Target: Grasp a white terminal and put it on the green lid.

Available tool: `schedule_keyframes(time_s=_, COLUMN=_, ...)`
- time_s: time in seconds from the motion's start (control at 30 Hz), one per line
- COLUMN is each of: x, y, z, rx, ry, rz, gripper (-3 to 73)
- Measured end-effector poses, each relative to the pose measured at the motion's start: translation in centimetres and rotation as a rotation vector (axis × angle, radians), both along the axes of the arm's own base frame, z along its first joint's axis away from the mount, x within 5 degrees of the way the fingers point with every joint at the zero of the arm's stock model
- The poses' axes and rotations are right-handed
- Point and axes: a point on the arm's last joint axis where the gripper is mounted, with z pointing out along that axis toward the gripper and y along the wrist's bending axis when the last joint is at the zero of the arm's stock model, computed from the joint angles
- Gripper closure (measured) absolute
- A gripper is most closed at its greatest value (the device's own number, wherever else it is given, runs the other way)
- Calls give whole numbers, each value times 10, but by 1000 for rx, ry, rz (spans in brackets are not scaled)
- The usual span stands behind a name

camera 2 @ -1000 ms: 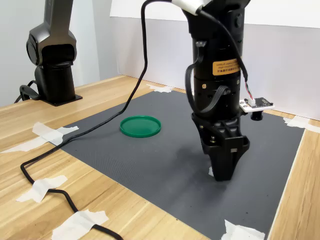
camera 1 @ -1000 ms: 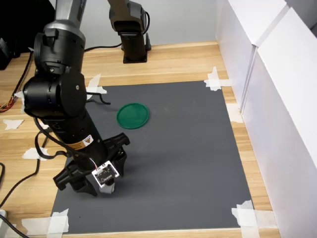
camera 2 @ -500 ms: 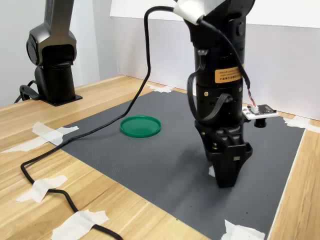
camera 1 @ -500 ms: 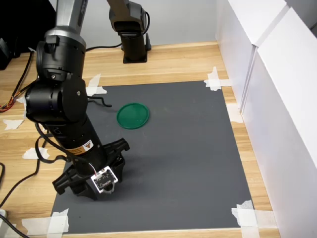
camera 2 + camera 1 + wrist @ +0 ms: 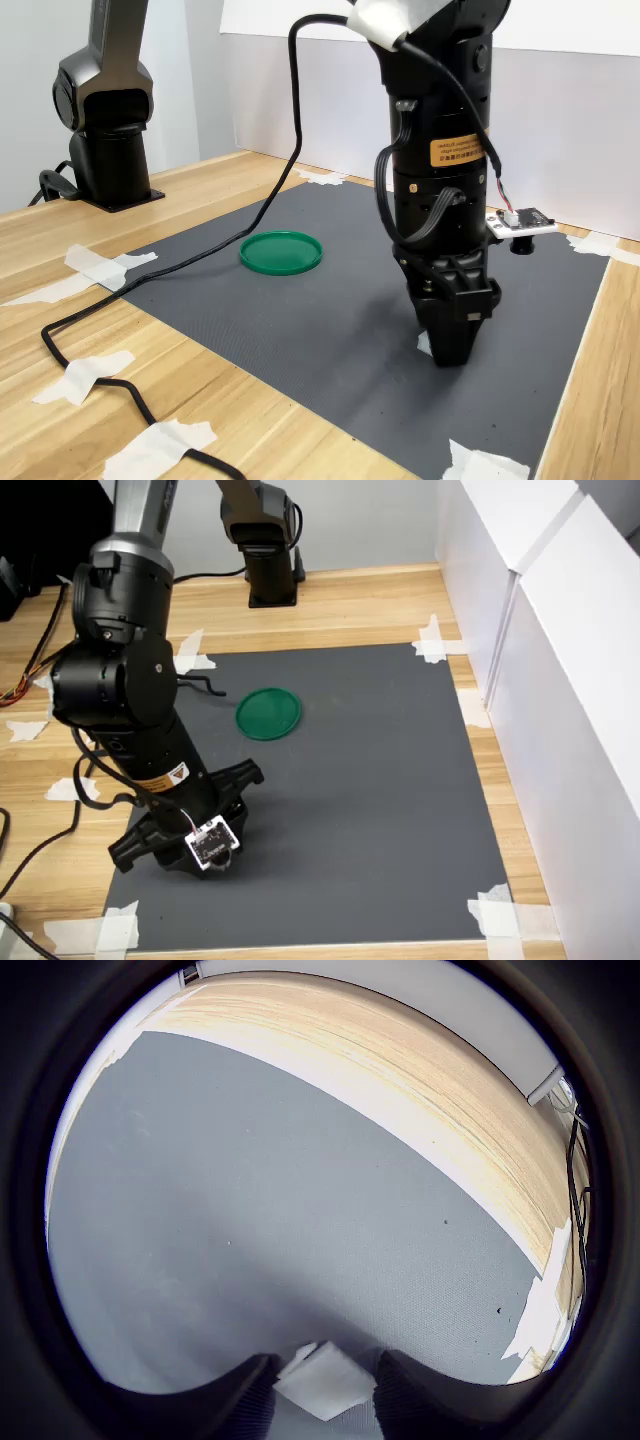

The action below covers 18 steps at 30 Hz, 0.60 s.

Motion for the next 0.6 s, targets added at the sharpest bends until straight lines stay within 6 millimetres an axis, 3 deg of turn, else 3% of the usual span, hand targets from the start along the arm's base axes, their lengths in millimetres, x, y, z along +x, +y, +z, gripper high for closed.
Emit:
schedule_keyframes(time_s=0.1, x=0, y=1, z=0, rx=8, ry=-1, rz=-3, gripper=323)
schedule_keyframes(time_s=0.4, x=-2, y=1, z=3, rx=11, ry=16, rz=-1, gripper=323)
schedule_keyframes(time_s=0.6, x=-15, y=2, z=39, rx=12, ry=-5, rz=0, gripper=323)
